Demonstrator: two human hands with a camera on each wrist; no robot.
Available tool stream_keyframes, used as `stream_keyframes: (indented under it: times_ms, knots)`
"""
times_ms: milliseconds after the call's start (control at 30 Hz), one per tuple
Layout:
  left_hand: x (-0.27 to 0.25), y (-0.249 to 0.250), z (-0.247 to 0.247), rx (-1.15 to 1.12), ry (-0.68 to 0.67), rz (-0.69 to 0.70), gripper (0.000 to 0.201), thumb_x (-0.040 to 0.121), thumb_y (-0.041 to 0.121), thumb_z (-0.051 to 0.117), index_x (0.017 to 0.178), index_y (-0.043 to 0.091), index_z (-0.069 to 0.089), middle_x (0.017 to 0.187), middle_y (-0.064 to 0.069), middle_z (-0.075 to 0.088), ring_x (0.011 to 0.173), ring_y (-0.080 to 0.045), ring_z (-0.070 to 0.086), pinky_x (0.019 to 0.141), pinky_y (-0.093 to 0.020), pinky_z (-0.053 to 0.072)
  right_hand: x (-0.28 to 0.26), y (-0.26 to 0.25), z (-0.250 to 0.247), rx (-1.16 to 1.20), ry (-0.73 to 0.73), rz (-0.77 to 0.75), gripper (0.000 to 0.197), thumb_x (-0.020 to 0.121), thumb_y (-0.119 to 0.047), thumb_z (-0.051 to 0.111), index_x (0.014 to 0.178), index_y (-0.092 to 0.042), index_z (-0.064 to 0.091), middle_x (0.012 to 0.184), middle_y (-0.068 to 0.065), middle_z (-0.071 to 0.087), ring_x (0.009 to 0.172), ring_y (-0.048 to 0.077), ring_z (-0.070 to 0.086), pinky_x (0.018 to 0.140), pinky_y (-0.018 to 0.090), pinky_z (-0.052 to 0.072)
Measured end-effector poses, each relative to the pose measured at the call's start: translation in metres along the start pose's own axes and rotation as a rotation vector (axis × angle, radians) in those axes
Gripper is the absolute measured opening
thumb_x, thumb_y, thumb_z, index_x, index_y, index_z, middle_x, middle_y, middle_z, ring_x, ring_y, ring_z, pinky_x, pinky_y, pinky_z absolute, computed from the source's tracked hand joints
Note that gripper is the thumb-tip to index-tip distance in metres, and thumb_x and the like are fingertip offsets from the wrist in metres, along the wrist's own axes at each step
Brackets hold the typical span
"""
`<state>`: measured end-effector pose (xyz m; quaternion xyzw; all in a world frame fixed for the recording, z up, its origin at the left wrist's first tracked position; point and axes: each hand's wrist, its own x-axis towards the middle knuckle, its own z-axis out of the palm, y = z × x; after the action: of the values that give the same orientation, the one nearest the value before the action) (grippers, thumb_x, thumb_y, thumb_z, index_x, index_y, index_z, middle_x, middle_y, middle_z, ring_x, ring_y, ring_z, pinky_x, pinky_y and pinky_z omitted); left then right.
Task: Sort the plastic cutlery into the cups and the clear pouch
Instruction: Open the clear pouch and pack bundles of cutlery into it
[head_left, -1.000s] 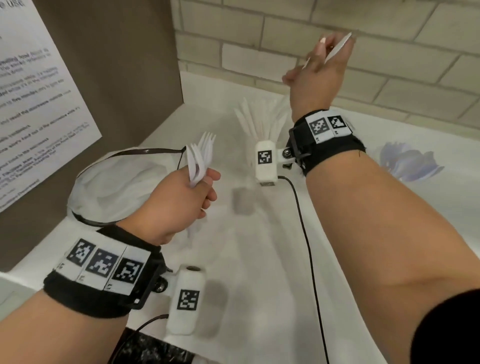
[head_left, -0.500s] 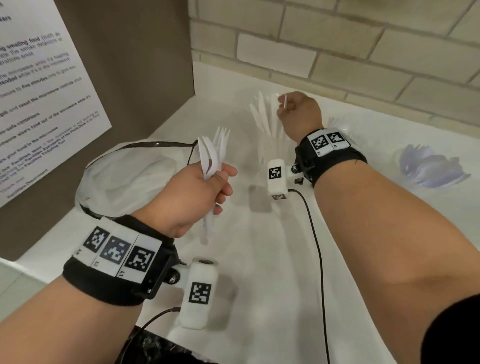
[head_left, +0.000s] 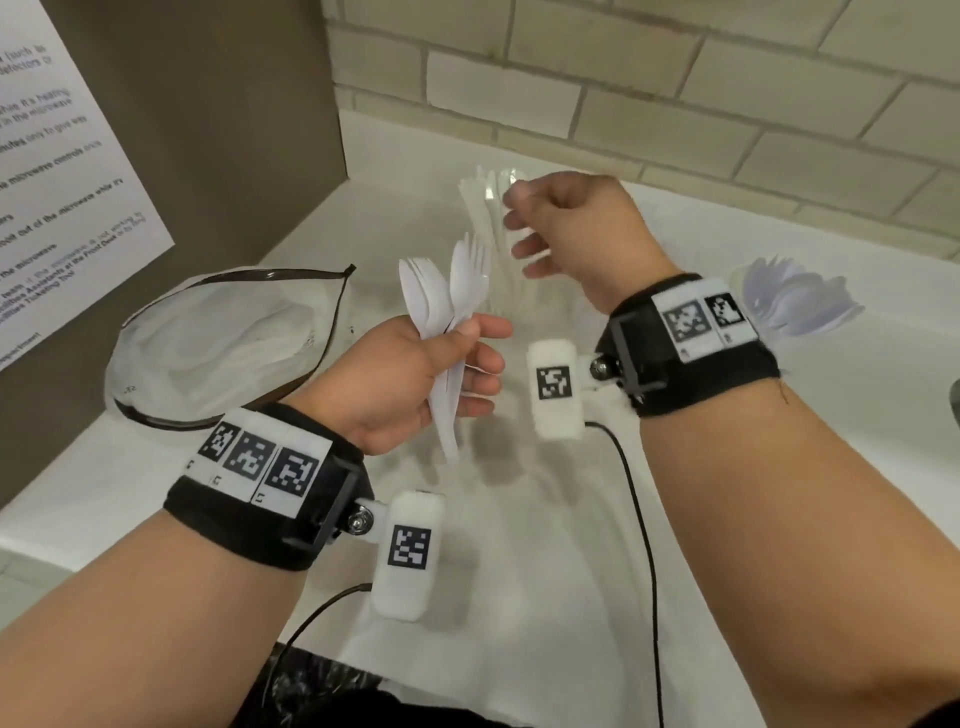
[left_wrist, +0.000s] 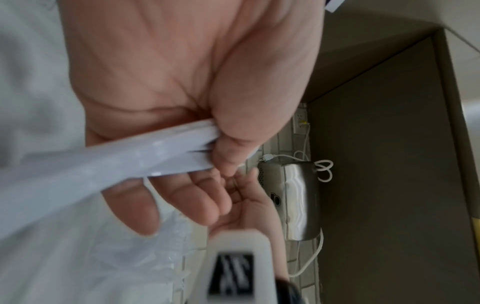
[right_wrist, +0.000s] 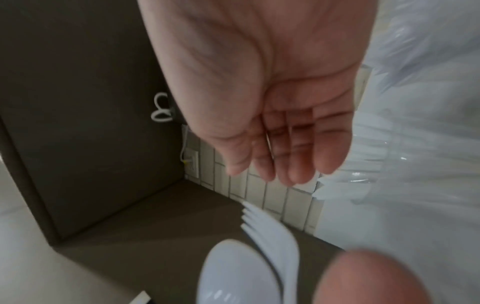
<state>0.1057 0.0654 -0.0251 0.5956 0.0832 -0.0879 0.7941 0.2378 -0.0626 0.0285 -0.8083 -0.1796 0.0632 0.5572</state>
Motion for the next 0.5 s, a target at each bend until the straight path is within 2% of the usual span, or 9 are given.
stream_keyframes:
  times_ms: [100,167,200,267,300,333,400,433,500]
  knots:
    - [0.001,-0.001,0.007,0.007,-0.083,-0.01,0.027,0.1,0.022,0.045,0.113,0.009,0.065,0.07,0.0,0.057,0.06,-0.013,0.054,0.06,-0.03,0.051,-0.037,-0.002,-0.01,0.003,-0.17,-0.032,0.03,0.098,-0.028,0.052,0.123,-0.014,0.061,0.087,-0.005,0.067,0.06,0.015,0.06,0.05,0.029,0.046]
    - [0.002,-0.002,0.012,0.047,-0.12,-0.023,0.026,0.099,0.023,0.047,0.111,0.011,0.066,0.067,0.001,0.051,0.055,-0.012,0.046,0.056,-0.028,0.045,-0.05,0.003,-0.016,0.008,-0.251,-0.034,0.029,0.098,-0.023,0.053,0.125,-0.014,0.059,0.076,-0.003,0.064,0.053,0.015,0.058,0.046,0.028,0.042]
    - [0.002,-0.004,0.016,0.076,-0.126,-0.032,0.024,0.098,0.024,0.048,0.11,0.012,0.066,0.066,0.001,0.049,0.054,-0.012,0.044,0.056,-0.028,0.044,-0.055,0.006,-0.018,0.016,-0.267,-0.03,0.026,0.098,-0.019,0.053,0.122,-0.012,0.06,0.075,0.004,0.065,0.051,0.015,0.056,0.045,0.027,0.041]
    - [0.002,-0.007,0.026,0.16,-0.11,-0.033,0.022,0.098,0.025,0.05,0.109,0.013,0.064,0.064,0.002,0.046,0.055,-0.013,0.042,0.057,-0.028,0.044,-0.063,0.011,-0.02,0.031,-0.242,-0.021,0.021,0.097,-0.011,0.051,0.116,-0.01,0.062,0.083,0.026,0.067,0.049,0.017,0.056,0.045,0.027,0.043]
    - [0.002,-0.009,0.032,0.217,-0.091,-0.018,0.02,0.098,0.026,0.05,0.107,0.013,0.063,0.065,0.003,0.045,0.056,-0.012,0.042,0.057,-0.028,0.045,-0.066,0.012,-0.02,0.028,-0.205,-0.026,0.022,0.097,-0.008,0.05,0.116,-0.012,0.06,0.085,0.031,0.066,0.049,0.019,0.056,0.045,0.027,0.045]
    - [0.002,-0.012,0.037,0.278,-0.071,0.005,0.018,0.098,0.027,0.05,0.106,0.015,0.062,0.066,0.004,0.044,0.057,-0.012,0.043,0.059,-0.028,0.047,-0.069,0.013,-0.021,0.003,-0.151,-0.045,0.026,0.096,-0.006,0.049,0.118,-0.017,0.057,0.078,0.029,0.066,0.049,0.018,0.057,0.047,0.028,0.047]
    - [0.003,-0.016,0.044,0.363,-0.045,0.031,0.018,0.098,0.029,0.051,0.108,0.017,0.06,0.071,0.005,0.044,0.061,-0.011,0.045,0.067,-0.032,0.052,-0.073,0.016,-0.022,-0.091,-0.002,-0.131,0.033,0.094,-0.004,0.046,0.117,-0.025,0.055,0.061,0.012,0.06,0.046,0.014,0.058,0.05,0.027,0.05]
    - [0.004,-0.018,0.046,0.375,-0.04,0.027,0.021,0.098,0.03,0.051,0.11,0.016,0.06,0.074,0.005,0.045,0.063,-0.012,0.047,0.07,-0.034,0.054,-0.073,0.017,-0.025,-0.137,0.083,-0.189,0.033,0.094,-0.004,0.044,0.114,-0.027,0.057,0.06,0.002,0.058,0.045,0.012,0.058,0.051,0.026,0.051]
    - [0.004,-0.02,0.047,0.368,-0.031,0.003,0.023,0.098,0.03,0.051,0.11,0.013,0.06,0.076,0.004,0.044,0.063,-0.013,0.047,0.067,-0.034,0.053,-0.072,0.019,-0.033,-0.209,0.254,-0.287,0.033,0.091,-0.005,0.041,0.105,-0.024,0.063,0.07,-0.014,0.059,0.05,0.007,0.057,0.06,0.026,0.052]
